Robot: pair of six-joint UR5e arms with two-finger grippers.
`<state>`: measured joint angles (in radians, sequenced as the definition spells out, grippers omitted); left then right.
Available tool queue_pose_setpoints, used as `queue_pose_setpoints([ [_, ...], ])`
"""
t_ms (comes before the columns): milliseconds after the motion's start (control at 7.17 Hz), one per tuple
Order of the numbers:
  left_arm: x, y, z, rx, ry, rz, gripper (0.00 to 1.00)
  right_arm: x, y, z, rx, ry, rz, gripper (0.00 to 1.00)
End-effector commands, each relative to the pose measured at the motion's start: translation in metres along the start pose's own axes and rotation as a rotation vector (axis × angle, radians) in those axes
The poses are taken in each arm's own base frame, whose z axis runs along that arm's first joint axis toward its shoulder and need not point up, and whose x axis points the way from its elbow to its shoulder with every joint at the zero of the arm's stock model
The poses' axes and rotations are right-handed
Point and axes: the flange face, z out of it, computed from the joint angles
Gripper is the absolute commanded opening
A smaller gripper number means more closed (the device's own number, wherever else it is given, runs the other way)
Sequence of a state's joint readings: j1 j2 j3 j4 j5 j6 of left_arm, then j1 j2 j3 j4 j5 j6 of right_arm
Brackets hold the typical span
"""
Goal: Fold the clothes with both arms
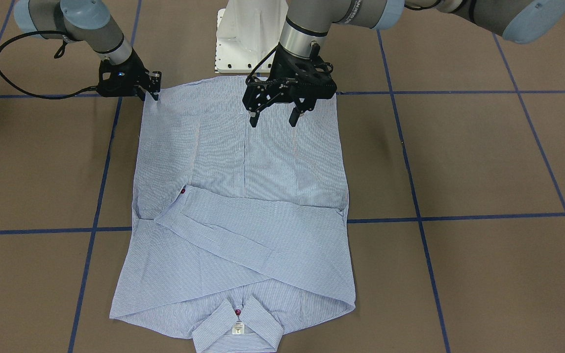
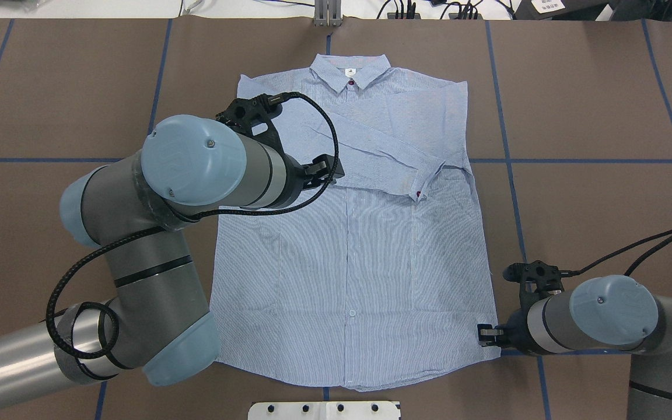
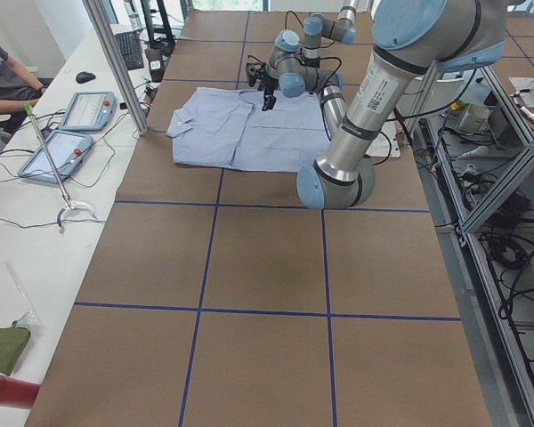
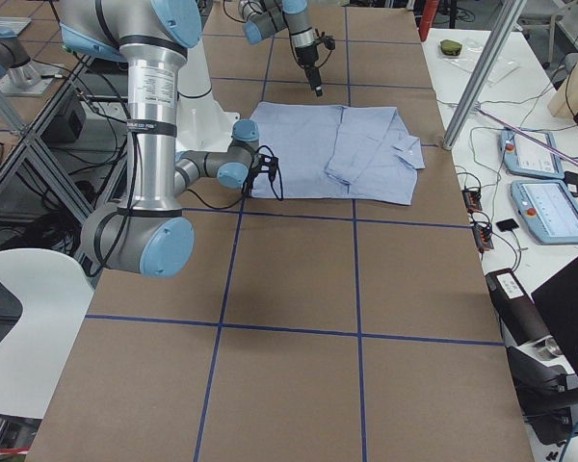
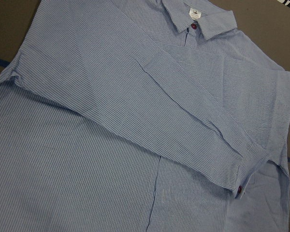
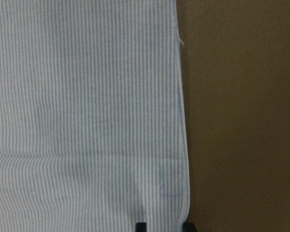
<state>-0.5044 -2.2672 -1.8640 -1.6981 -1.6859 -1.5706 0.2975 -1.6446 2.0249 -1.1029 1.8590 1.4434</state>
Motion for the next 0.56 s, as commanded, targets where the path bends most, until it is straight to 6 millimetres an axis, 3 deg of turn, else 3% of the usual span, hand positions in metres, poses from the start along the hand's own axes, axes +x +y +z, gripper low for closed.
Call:
queue_pose_setpoints([
  [0,0.0003,0.0008,-0.0004,-0.001,0.001,0.001,0.98,-0.0001,-0.0002,0.0000,0.001,0.000,0.000,0.04],
  [418,-0.0013,-0.0004,-0.0007,-0.004,0.000,0.001,0.97,0.0003,-0.0016,-0.0018,0.009,-0.001,0.002,0.00],
])
